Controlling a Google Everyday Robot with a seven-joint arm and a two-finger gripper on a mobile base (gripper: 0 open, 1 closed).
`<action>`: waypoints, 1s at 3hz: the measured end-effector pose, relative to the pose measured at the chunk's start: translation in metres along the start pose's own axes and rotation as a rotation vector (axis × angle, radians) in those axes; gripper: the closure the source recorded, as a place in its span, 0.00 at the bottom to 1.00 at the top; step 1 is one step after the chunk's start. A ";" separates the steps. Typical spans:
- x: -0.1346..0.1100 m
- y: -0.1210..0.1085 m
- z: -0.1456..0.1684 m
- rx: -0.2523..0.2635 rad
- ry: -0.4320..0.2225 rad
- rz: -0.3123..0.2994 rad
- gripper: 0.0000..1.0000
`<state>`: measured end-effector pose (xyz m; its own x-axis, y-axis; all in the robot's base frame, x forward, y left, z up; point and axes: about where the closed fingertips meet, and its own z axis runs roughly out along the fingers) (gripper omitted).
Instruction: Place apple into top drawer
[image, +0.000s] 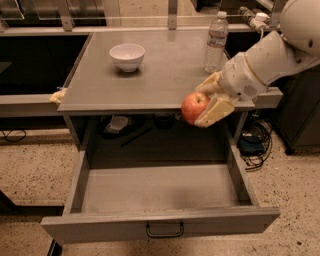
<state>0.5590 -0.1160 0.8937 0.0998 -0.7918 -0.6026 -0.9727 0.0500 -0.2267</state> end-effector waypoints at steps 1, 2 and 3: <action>0.026 0.041 0.007 0.032 -0.007 -0.007 1.00; 0.061 0.058 0.043 0.026 0.008 -0.001 1.00; 0.073 0.047 0.075 0.013 0.018 -0.015 1.00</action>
Offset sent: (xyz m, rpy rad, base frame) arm -0.0349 -0.0163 -0.1395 -0.0216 -0.0236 -0.0027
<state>0.5366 -0.1263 0.7819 0.1101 -0.8036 -0.5849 -0.9683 0.0461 -0.2456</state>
